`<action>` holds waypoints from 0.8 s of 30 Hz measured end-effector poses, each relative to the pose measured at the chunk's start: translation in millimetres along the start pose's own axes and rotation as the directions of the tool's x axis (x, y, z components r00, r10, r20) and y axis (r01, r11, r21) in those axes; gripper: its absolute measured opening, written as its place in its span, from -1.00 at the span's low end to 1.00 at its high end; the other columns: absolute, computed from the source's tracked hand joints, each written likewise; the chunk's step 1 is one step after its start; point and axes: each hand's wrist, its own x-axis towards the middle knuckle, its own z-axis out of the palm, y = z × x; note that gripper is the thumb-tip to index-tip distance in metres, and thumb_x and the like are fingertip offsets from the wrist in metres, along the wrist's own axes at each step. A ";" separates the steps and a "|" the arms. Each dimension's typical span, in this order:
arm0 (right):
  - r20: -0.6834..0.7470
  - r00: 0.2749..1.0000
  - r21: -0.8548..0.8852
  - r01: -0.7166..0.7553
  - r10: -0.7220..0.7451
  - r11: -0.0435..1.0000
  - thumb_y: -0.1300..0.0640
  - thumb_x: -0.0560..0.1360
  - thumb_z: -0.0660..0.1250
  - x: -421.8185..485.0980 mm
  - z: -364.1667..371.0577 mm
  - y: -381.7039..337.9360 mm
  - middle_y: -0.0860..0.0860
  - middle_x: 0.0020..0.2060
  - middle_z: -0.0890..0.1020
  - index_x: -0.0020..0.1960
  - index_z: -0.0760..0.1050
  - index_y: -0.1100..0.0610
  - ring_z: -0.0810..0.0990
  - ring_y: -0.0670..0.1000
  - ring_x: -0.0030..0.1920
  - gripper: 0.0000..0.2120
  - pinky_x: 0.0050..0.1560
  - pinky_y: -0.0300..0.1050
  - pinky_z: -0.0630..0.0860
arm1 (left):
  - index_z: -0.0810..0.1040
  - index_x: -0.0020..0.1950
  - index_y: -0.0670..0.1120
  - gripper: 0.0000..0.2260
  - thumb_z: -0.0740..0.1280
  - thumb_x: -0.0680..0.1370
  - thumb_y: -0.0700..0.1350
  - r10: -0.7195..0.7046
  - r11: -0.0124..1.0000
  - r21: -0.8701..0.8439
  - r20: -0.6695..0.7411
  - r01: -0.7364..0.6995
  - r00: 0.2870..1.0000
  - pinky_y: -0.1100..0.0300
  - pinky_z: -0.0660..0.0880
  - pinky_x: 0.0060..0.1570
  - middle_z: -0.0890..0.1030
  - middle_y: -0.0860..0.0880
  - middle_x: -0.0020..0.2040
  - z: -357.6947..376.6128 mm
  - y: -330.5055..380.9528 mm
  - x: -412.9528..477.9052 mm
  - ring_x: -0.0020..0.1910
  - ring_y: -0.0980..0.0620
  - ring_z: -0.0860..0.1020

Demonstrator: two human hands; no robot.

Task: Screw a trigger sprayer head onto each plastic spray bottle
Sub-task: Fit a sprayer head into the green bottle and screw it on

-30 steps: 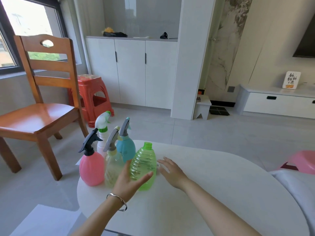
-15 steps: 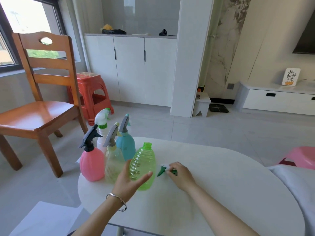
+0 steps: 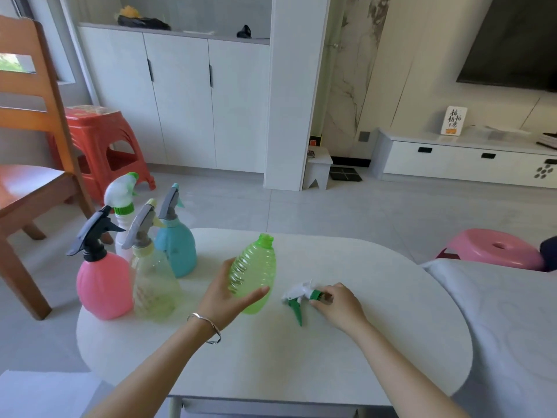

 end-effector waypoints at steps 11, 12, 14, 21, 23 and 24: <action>-0.081 0.973 0.868 -0.038 0.216 0.495 0.20 0.45 0.41 19.1 -46.0 -37.1 0.14 -0.07 0.66 0.10 0.48 0.22 0.63 0.02 -0.12 -0.74 -0.18 -0.19 0.46 | 0.33 0.20 0.15 -0.36 0.56 0.23 0.14 0.037 0.998 0.054 0.004 -0.037 0.999 0.58 0.37 -0.21 0.53 0.27 0.00 -5.1 -4.3 8.8 -0.07 0.41 0.52; -0.069 0.975 0.920 -0.020 0.211 0.392 0.19 0.45 0.41 18.9 -51.4 -39.5 0.10 -0.05 0.66 0.14 0.45 0.21 0.63 0.01 -0.06 -0.71 -0.11 -0.19 0.49 | 0.32 0.21 0.15 -0.34 0.56 0.22 0.14 0.032 0.996 0.085 0.015 -0.034 0.999 0.55 0.37 -0.19 0.53 0.27 0.00 -7.1 -5.5 10.4 -0.07 0.36 0.52; -0.073 0.981 0.973 0.030 0.181 0.231 0.16 0.48 0.36 18.5 -60.4 -42.5 0.03 -0.03 0.65 0.15 0.42 0.17 0.62 -0.01 0.02 -0.73 0.00 -0.17 0.49 | 0.32 0.27 0.09 -0.28 0.57 0.22 0.13 0.018 0.992 0.124 0.036 -0.022 0.999 0.37 0.40 -0.06 0.54 0.16 0.05 -10.2 -10.1 14.1 0.01 0.17 0.53; -0.186 0.967 0.979 0.196 0.175 -0.046 0.11 0.53 0.30 16.2 -73.0 -44.4 -0.01 -0.01 0.66 0.05 0.48 0.10 0.62 -0.09 0.08 -0.88 0.16 -0.18 0.47 | 0.31 0.33 0.03 -0.24 0.59 0.22 0.08 -0.034 0.986 0.164 0.054 0.024 0.998 0.24 0.39 0.02 0.50 0.05 0.14 -14.6 -18.9 19.6 0.05 0.05 0.51; -0.198 0.967 0.971 0.216 0.162 -0.104 0.12 0.55 0.26 15.3 -73.2 -45.4 -0.01 0.03 0.65 0.10 0.47 0.12 0.61 -0.10 0.11 -0.85 0.15 -0.18 0.48 | 0.32 0.33 0.01 -0.24 0.59 0.23 0.07 -0.038 0.985 0.168 0.052 0.028 0.998 0.25 0.38 0.01 0.50 0.05 0.14 -14.2 -20.3 19.5 0.04 0.05 0.51; -0.199 0.968 0.968 0.219 0.154 -0.121 0.12 0.56 0.26 14.4 -72.8 -46.7 -0.01 0.04 0.65 0.11 0.46 0.12 0.61 -0.11 0.11 -0.84 0.14 -0.17 0.49 | 0.32 0.33 0.01 -0.24 0.59 0.22 0.07 -0.038 0.985 0.172 0.052 0.029 0.998 0.26 0.38 0.01 0.50 0.04 0.14 -13.9 -21.0 19.5 0.04 0.05 0.51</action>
